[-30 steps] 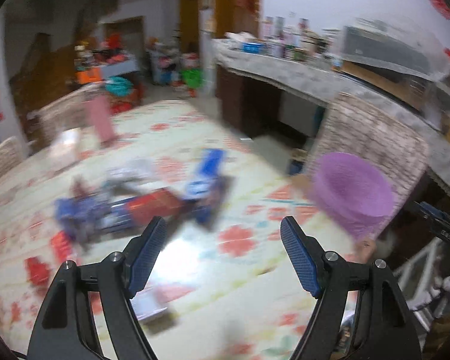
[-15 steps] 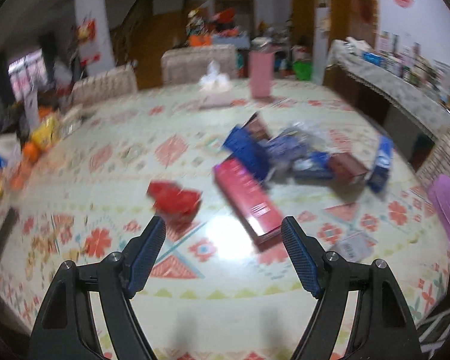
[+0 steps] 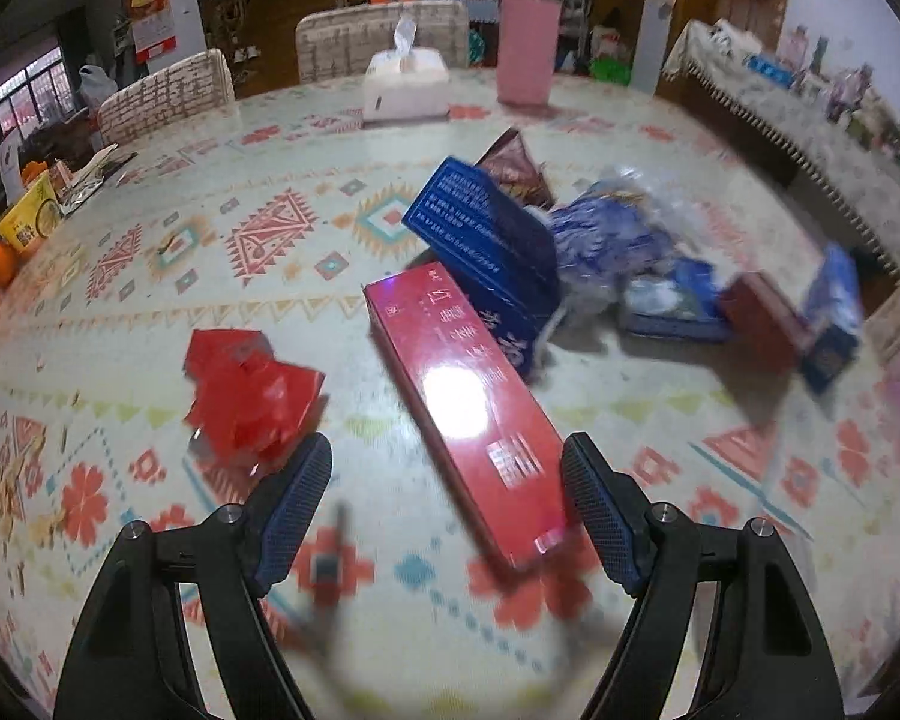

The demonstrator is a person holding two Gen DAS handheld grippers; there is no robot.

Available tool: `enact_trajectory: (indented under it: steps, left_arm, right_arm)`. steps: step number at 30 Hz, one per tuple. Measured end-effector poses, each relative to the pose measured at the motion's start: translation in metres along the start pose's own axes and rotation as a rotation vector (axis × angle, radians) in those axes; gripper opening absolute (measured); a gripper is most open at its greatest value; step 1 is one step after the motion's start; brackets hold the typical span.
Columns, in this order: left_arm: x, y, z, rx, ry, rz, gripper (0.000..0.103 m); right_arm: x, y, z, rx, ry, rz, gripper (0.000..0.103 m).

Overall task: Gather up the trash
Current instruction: 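Return both tools from the wastebasket to the table, then grasp the red cigarette box with the left tool while the right tool grasps a white ointment box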

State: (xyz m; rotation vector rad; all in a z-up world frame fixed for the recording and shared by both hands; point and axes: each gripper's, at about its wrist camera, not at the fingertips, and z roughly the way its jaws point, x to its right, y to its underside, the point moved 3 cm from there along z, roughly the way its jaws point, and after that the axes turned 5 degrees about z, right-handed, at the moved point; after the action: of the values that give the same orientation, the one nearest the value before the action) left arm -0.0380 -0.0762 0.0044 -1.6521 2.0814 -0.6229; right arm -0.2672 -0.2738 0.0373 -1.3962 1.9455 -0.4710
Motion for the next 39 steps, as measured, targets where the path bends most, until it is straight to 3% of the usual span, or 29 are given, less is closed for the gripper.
enact_trajectory:
  steps: [4, 5, 6, 8, 11, 16, 23, 27, 28, 29, 30, 32, 39]
  left_arm:
    - [-0.005, -0.010, 0.011, -0.029, 0.026, -0.037, 0.080]
    - [-0.006, -0.010, 0.014, -0.037, 0.049, -0.050, 0.071]
    - [-0.007, -0.008, 0.017, -0.050, 0.081, -0.065, 0.048]
    - [-0.011, -0.005, 0.022, -0.051, 0.094, -0.082, 0.043]
    - [-0.013, -0.002, 0.021, -0.028, 0.103, -0.082, 0.041]
    - [-0.021, -0.002, 0.021, 0.003, 0.180, -0.108, 0.041]
    - [-0.031, -0.001, 0.021, 0.033, 0.288, -0.180, 0.053]
    - [-0.028, -0.001, 0.020, 0.034, 0.274, -0.169, 0.050]
    - [-0.028, -0.001, 0.020, 0.033, 0.254, -0.164, 0.045]
    - [-0.029, 0.000, 0.018, 0.037, 0.235, -0.163, 0.042]
    - [-0.031, 0.001, 0.017, 0.040, 0.243, -0.171, 0.041]
    - [-0.035, 0.002, 0.014, 0.053, 0.253, -0.187, 0.040]
    - [-0.041, 0.002, 0.006, 0.098, 0.243, -0.208, 0.040]
  right_arm:
    - [-0.017, -0.002, 0.005, -0.014, -0.020, -0.023, 0.084]
    - [-0.024, -0.003, 0.009, -0.021, -0.032, -0.031, 0.085]
    - [-0.028, -0.004, 0.012, -0.027, -0.039, -0.036, 0.085]
    - [-0.045, -0.005, 0.025, -0.054, -0.065, -0.058, 0.085]
    - [-0.068, -0.007, 0.049, -0.106, -0.095, -0.091, 0.085]
    - [-0.103, -0.010, 0.085, -0.160, -0.111, -0.141, 0.085]
    - [-0.141, -0.011, 0.124, -0.181, -0.092, -0.206, 0.087]
    - [-0.154, -0.007, 0.137, -0.179, -0.030, -0.255, 0.087]
    - [-0.157, -0.005, 0.138, -0.180, -0.022, -0.266, 0.086]
    - [-0.159, -0.004, 0.140, -0.182, -0.016, -0.278, 0.078]
    - [-0.162, -0.003, 0.141, -0.182, -0.015, -0.291, 0.060]
    - [-0.166, -0.001, 0.141, -0.181, -0.012, -0.312, 0.039]
    - [-0.169, -0.002, 0.118, -0.113, -0.043, -0.322, 0.038]
